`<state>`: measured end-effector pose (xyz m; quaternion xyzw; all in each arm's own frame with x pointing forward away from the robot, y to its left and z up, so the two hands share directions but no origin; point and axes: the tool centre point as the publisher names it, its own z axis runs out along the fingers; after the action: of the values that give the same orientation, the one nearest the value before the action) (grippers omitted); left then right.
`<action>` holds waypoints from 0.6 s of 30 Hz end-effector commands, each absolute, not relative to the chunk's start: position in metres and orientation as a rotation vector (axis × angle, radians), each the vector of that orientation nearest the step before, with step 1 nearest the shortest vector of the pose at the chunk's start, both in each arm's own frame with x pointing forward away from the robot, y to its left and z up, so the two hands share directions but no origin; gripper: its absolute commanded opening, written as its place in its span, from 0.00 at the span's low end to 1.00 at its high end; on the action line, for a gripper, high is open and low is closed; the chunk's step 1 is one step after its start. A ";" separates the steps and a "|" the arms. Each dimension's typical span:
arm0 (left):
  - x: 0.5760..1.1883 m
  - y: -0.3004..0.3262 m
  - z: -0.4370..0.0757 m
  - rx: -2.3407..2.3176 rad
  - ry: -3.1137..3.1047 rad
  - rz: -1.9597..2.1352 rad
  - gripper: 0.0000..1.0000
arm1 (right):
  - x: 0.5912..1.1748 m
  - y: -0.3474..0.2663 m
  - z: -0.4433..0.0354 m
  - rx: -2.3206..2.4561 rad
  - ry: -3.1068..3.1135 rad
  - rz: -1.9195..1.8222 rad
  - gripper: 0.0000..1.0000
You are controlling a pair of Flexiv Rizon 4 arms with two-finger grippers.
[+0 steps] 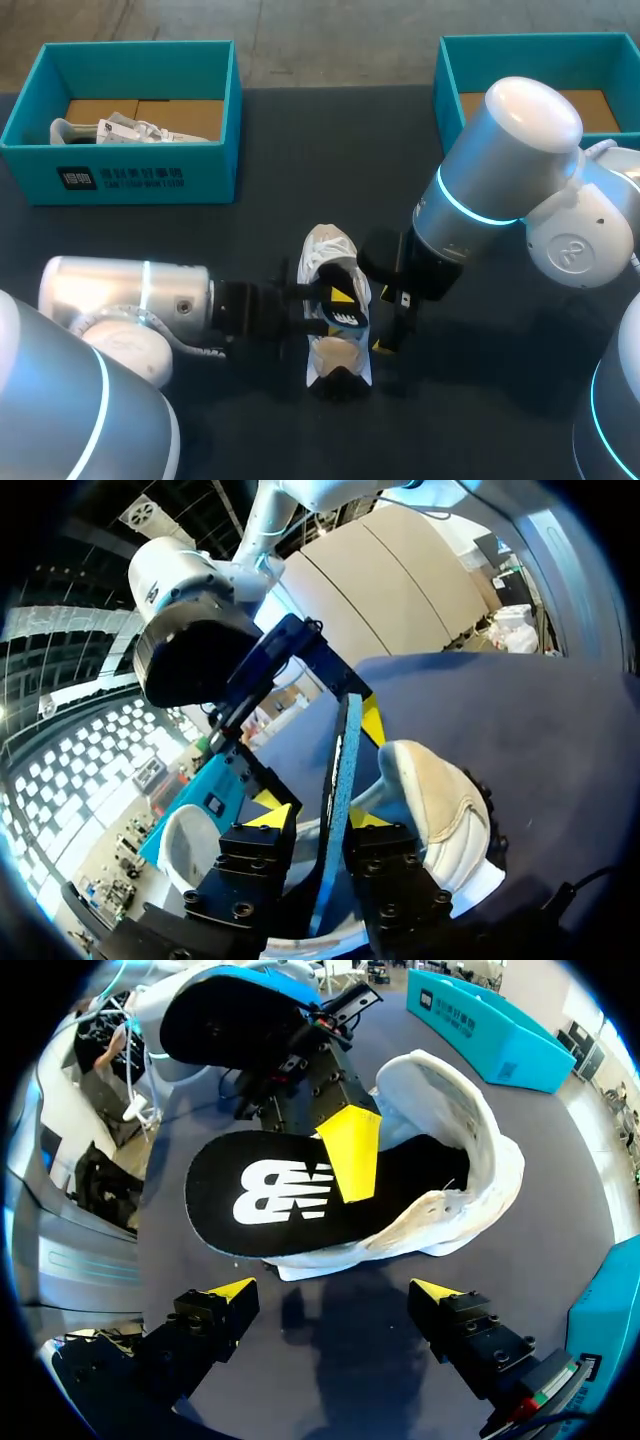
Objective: Take the shoe out of the shoebox, open the shoe tongue, remove and reinsert the insole, then place the shoe into the shoebox
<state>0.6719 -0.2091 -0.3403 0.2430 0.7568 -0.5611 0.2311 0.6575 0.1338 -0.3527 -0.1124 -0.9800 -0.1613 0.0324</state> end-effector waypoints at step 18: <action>0.665 -0.210 -0.341 0.746 2.065 -1.503 0.00 | 0.656 0.134 -0.353 -0.349 -3.021 -0.493 1.00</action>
<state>0.6630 -0.2018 -0.3391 0.2743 0.7493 -0.5548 0.2357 0.6574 0.1338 -0.3527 -0.1124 -0.9800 -0.1613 0.0324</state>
